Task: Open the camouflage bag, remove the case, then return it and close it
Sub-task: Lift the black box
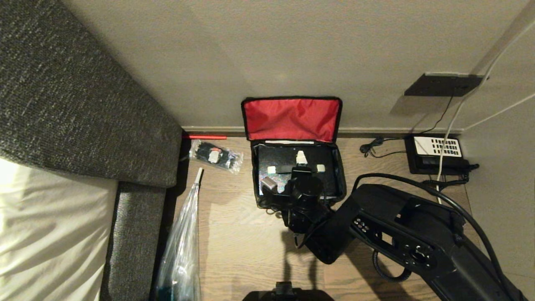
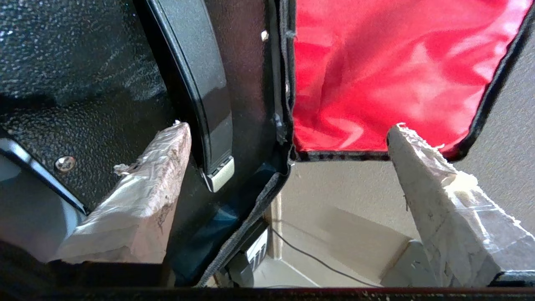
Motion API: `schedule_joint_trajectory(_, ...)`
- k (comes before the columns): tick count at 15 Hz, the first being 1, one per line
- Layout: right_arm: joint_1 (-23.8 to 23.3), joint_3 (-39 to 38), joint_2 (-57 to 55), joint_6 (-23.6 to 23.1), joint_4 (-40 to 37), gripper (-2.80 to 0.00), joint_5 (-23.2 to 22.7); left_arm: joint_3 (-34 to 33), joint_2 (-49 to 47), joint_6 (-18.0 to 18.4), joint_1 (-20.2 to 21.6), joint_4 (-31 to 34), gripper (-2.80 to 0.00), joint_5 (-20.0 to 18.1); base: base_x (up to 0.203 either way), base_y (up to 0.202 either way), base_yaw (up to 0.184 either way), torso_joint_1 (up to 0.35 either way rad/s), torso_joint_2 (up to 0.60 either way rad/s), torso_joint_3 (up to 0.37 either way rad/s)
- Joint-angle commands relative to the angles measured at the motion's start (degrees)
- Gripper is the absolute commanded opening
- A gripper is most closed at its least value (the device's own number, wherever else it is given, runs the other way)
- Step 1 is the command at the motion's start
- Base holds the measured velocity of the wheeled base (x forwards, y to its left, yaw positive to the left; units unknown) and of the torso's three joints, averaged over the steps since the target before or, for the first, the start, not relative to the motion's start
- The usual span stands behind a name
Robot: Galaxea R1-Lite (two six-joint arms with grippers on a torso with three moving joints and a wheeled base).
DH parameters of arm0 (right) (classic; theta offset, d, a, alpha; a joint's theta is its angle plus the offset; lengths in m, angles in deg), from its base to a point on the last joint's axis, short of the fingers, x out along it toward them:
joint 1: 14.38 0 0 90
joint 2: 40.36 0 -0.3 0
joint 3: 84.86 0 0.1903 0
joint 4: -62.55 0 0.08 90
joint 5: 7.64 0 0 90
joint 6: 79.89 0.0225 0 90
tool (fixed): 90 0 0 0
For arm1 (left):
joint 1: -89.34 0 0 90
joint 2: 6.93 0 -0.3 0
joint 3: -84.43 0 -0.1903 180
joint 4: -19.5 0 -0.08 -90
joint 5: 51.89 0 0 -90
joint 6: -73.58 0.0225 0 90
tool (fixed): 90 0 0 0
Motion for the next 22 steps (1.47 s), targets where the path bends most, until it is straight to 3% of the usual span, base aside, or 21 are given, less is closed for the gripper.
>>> schedule_joint_trajectory(1, -0.49, 1.14, -1.54, -0.25, 0.61, 0.0, 0.09, 0.0, 0.0, -0.02, 0.02, 0.01, -2.8, 0.02, 0.0, 0.0, 0.0, 0.0, 0.0, 0.0)
schedule_joint_trajectory(6, -1.15, 3.08, -3.4, 2.14, 0.28, 0.0, -0.29, 0.0, 0.0, -0.02, 0.02, 0.01, -2.8, 0.02, 0.0, 0.0, 0.0, 0.0, 0.0, 0.0)
schedule_joint_trajectory(22, -4.42, 14.46, -7.9, 1.51, 0.94, 0.0, -2.82, 0.0, 0.0, -0.02, 0.02, 0.01, -2.8, 0.02, 0.0, 0.0, 0.0, 0.0, 0.0, 0.0)
